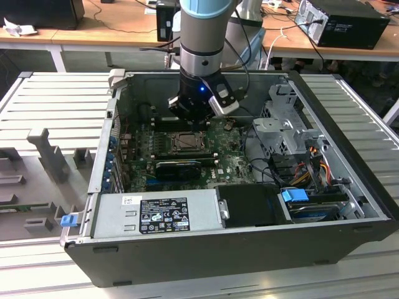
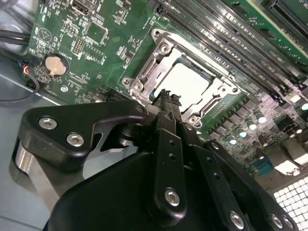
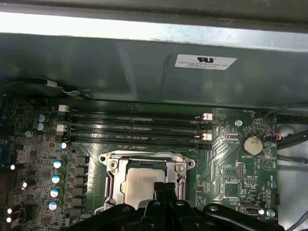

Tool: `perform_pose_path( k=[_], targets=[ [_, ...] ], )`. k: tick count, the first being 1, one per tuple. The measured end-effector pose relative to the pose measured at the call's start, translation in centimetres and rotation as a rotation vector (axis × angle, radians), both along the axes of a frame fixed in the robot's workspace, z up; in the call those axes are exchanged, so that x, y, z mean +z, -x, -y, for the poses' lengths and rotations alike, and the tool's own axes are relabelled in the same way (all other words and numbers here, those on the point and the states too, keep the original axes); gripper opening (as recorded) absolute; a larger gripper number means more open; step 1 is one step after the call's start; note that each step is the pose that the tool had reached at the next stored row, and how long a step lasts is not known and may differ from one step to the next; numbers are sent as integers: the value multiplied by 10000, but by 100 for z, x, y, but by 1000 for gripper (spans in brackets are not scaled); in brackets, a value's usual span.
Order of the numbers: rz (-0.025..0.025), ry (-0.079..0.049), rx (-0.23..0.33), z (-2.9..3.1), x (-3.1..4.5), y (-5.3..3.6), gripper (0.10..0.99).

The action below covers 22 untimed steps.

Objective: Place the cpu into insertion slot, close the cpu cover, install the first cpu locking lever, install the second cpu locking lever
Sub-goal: 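Install the second cpu locking lever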

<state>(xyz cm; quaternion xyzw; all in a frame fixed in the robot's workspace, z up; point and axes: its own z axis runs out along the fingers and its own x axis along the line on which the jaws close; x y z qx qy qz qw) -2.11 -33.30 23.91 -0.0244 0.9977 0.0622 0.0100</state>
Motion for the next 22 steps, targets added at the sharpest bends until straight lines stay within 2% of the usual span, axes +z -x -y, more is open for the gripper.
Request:
perform_pose_path(
  k=[5,15,19,22],
  targets=[
    [0,0,0,76,-3,0,106],
    [0,-3,0,315,-3,0,106],
    [0,-9,1,333,70,4,106],
    [0,-30,6,372,73,25,106]
  ],
)
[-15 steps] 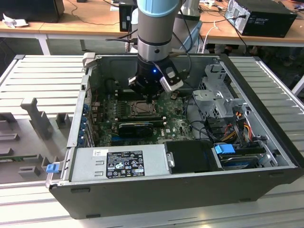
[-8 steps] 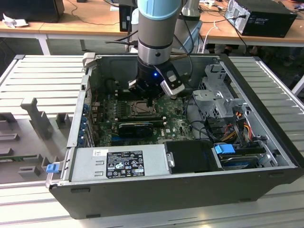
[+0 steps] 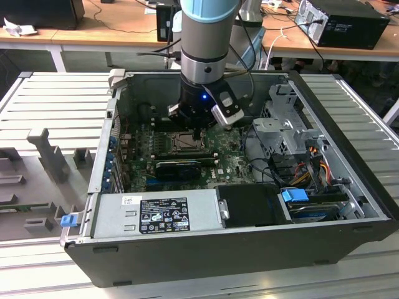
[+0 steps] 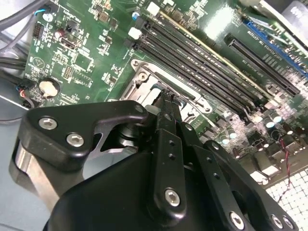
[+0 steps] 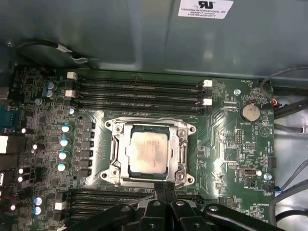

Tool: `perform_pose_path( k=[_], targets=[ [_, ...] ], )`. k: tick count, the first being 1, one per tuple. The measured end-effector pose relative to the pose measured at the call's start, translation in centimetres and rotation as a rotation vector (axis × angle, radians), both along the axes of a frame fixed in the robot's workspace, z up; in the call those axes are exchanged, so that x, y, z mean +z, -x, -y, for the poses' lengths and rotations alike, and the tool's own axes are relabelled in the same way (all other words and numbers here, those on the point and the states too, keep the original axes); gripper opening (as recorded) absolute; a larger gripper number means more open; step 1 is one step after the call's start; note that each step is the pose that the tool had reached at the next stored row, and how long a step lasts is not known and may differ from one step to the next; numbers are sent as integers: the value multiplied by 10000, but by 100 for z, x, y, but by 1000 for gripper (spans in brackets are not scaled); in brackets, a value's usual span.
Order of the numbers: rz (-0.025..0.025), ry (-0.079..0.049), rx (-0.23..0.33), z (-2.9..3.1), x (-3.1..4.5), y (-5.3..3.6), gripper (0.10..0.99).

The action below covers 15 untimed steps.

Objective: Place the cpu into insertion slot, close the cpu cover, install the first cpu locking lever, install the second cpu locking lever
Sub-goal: 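Install the second cpu locking lever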

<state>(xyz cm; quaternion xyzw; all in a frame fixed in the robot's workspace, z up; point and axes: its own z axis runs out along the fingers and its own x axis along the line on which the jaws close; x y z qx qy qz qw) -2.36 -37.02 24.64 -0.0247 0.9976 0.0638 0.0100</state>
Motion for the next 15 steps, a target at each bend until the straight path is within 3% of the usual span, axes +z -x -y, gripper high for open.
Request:
perform_pose_path(
  k=[7,10,13,15],
  targets=[
    [-1,-151,51,105,0,55,106],
    [1,-423,61,162,-5,76,106],
    [-1,-444,85,174,-51,149,106],
    [-2,-444,129,174,-116,258,106]
  ],
)
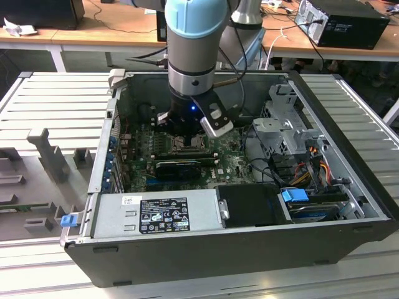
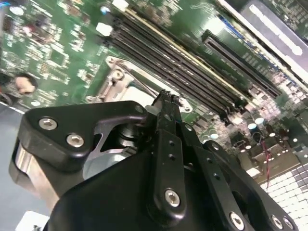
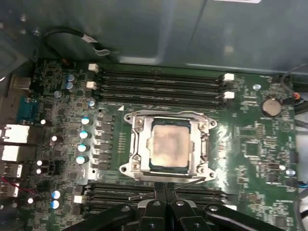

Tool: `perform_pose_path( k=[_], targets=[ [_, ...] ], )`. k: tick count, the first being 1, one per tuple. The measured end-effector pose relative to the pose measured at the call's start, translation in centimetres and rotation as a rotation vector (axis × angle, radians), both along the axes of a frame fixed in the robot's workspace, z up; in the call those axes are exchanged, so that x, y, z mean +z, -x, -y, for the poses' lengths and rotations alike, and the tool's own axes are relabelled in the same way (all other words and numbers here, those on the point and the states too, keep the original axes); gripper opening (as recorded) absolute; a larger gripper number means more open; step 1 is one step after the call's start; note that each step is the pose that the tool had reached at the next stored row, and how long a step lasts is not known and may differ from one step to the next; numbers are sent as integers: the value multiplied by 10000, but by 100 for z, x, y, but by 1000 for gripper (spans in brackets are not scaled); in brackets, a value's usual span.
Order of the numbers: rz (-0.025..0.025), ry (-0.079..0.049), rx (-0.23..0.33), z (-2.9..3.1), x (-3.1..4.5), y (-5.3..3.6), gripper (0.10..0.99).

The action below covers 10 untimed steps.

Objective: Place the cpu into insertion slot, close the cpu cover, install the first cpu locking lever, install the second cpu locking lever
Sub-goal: 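Install the second cpu locking lever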

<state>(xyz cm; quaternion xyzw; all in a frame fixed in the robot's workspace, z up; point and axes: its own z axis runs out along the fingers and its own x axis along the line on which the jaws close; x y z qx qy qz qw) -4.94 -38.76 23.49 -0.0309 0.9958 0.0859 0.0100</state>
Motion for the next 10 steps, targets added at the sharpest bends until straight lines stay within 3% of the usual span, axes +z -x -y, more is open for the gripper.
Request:
perform_pose_path(
  k=[1,5,7,10],
  targets=[
    [-2,0,23,0,-42,63,106],
    [0,1,43,0,-127,106,106],
    [0,-6,45,0,-208,124,106],
    [0,-296,47,32,-220,185,106]
  ],
)
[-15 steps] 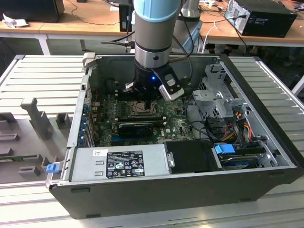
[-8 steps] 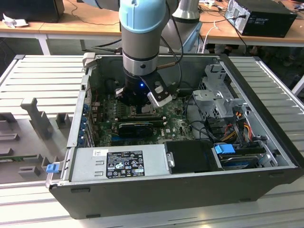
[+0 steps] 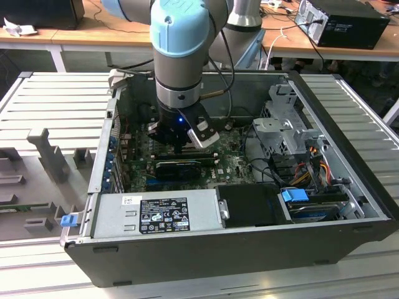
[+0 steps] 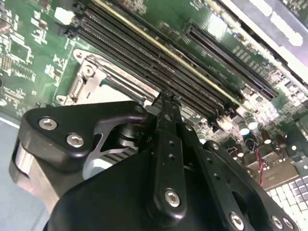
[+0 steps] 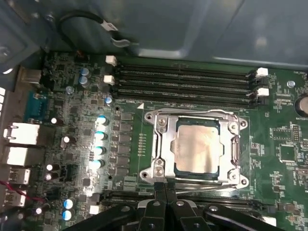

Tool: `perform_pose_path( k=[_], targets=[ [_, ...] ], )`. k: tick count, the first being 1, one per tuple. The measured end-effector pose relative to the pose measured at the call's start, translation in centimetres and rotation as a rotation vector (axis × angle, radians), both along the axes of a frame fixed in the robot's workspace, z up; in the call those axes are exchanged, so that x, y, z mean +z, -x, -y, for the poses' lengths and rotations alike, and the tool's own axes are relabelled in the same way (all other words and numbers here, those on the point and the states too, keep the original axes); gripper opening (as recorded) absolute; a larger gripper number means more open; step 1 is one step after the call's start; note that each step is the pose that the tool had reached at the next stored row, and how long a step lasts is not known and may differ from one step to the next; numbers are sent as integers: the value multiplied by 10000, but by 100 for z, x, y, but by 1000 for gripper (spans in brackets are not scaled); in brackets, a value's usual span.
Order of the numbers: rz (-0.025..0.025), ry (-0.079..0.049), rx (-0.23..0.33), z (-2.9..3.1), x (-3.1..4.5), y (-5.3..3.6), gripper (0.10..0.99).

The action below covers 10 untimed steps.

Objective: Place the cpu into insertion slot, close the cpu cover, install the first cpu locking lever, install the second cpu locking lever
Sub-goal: 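Install the second cpu locking lever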

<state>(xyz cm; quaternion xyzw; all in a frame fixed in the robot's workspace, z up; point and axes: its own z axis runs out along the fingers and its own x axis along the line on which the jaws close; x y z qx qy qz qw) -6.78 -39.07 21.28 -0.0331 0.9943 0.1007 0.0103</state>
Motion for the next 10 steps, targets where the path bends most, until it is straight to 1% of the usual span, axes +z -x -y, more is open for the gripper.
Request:
perform_pose_path(
  k=[1,3,4,5,7,9,10],
  targets=[
    [0,-180,0,26,-3,24,106],
    [0,-429,13,51,-6,57,106],
    [0,-529,12,74,-12,62,106],
    [1,-586,11,86,-15,64,106],
    [0,-846,12,125,-20,66,106],
    [1,-957,9,132,-30,67,106],
    [1,-980,9,135,-48,77,106]
  ],
)
